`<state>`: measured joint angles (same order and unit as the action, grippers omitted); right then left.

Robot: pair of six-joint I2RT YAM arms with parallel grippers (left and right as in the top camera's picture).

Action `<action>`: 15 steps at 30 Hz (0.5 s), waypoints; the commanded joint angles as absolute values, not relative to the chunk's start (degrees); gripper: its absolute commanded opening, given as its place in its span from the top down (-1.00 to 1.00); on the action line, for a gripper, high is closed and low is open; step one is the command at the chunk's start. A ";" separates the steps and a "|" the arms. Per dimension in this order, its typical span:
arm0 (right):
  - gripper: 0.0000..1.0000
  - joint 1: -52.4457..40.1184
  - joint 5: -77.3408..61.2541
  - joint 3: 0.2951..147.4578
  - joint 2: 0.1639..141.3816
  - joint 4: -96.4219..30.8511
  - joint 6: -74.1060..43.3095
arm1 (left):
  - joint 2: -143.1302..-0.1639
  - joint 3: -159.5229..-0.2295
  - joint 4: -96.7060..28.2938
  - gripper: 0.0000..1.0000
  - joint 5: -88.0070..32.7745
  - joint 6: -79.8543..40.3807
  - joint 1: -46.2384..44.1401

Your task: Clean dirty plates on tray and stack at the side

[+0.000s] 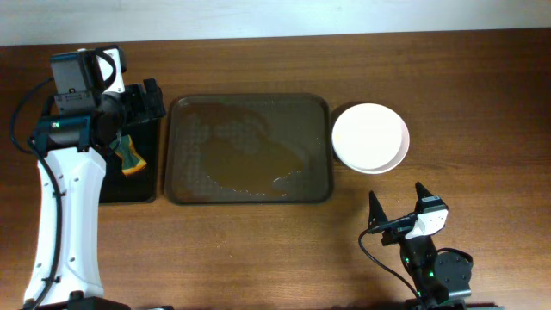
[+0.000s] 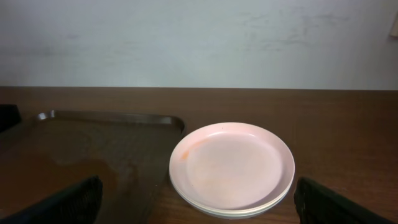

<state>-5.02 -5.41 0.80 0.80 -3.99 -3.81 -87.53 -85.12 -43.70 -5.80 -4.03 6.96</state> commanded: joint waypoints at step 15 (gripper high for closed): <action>-0.97 -4.75 -4.69 0.32 0.19 -4.08 -3.25 | -87.68 -85.19 -44.66 -0.98 -6.20 -2.96 7.16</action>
